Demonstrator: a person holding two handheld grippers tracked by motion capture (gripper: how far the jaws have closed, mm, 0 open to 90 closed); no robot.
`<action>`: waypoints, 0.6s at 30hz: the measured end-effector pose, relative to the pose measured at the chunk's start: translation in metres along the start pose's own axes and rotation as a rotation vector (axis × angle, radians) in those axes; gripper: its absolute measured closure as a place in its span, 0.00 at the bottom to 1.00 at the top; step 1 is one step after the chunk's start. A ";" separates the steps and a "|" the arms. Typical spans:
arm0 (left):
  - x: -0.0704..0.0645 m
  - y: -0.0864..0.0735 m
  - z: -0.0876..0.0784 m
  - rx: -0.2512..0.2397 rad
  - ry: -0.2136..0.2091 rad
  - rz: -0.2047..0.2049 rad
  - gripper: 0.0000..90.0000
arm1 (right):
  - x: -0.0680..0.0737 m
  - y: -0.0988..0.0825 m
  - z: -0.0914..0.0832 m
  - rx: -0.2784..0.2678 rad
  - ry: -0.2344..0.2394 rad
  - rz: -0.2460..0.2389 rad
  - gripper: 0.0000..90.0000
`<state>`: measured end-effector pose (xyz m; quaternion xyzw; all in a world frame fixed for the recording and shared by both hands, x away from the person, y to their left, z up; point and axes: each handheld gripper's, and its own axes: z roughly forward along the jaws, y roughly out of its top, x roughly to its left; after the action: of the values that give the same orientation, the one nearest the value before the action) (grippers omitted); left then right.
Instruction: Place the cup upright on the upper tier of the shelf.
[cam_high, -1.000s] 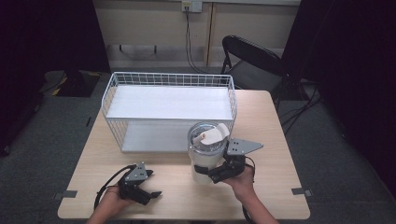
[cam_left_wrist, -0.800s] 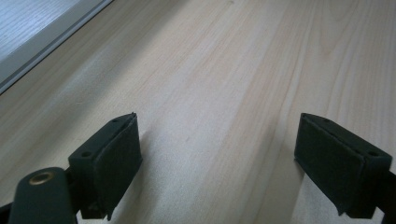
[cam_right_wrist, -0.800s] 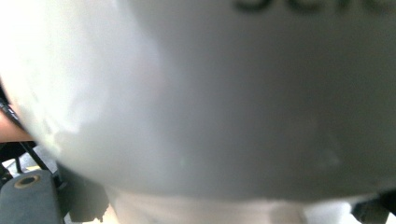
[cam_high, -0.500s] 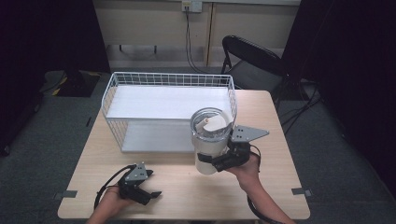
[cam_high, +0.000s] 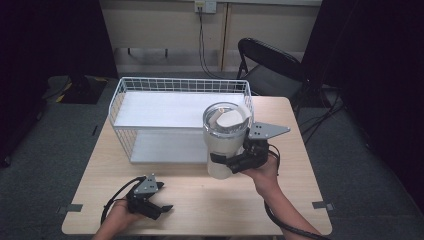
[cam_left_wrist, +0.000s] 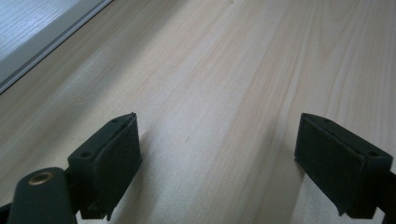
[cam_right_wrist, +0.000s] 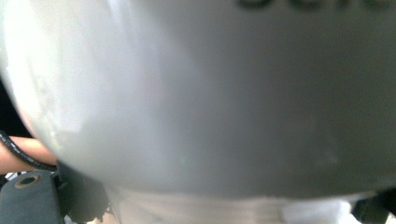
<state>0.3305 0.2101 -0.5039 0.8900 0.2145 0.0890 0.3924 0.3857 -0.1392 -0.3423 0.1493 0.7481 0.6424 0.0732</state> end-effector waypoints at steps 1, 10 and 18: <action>0.000 0.000 0.000 0.000 0.000 0.000 0.15 | 0.000 0.002 0.000 0.000 -0.002 -0.002 0.10; 0.000 0.000 0.000 0.001 0.000 0.000 0.15 | -0.003 0.018 -0.001 0.010 0.000 0.000 0.10; 0.000 0.000 0.000 0.001 0.000 0.000 0.15 | -0.007 0.035 0.000 0.007 0.001 0.014 0.10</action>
<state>0.3305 0.2101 -0.5039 0.8901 0.2145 0.0890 0.3921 0.3967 -0.1366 -0.3088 0.1544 0.7494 0.6403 0.0676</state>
